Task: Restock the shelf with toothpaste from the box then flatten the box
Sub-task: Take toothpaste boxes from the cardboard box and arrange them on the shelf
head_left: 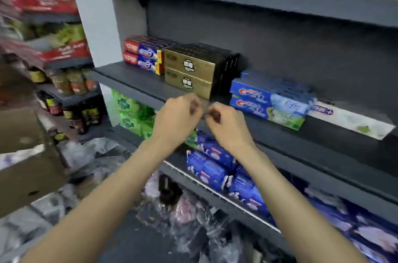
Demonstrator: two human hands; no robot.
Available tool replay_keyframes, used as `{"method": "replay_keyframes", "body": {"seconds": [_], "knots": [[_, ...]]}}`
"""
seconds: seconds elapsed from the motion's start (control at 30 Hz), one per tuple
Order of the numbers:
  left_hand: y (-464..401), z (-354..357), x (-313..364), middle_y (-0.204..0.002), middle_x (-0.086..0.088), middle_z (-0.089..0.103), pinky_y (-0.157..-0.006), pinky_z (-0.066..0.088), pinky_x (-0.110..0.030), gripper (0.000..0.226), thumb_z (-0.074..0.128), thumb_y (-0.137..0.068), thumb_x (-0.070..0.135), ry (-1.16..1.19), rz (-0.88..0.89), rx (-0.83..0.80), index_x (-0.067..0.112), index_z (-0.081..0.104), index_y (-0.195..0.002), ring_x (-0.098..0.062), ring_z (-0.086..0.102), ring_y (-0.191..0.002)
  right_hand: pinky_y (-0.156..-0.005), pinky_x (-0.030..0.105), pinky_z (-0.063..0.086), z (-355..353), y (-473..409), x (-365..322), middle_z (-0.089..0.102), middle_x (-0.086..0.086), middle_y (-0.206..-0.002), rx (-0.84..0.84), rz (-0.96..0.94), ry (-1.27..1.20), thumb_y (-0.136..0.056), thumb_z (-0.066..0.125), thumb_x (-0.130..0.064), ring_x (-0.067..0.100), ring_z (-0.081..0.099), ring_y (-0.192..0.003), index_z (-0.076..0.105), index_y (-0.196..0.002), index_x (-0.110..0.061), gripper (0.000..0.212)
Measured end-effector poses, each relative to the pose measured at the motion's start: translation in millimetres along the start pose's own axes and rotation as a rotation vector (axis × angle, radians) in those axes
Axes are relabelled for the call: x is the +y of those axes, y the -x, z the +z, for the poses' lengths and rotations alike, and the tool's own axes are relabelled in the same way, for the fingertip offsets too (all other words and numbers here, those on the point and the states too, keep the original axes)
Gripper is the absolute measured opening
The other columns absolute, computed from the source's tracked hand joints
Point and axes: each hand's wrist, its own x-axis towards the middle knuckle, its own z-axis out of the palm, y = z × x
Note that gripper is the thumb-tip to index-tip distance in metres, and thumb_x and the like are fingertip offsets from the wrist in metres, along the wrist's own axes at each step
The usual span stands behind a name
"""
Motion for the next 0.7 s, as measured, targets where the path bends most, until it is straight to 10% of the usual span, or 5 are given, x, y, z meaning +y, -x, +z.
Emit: {"method": "replay_keyframes", "body": {"seconds": [0.7], "knots": [[47.1,-209.8,-510.6,-0.112,-0.018,0.061,-0.072,0.041,-0.033,0.024,0.046,-0.090,0.015,-0.450,-0.746,-0.332,0.004,0.059,-0.107,-0.035,0.058,-0.103,-0.084,0.033,0.045,476.4,-90.4,-299.4,0.063,0.013,-0.114,-0.702,-0.101,-0.008,-0.090,0.051,-0.016,0.028,0.057,-0.107,0.062,-0.113,-0.007,0.027]]}}
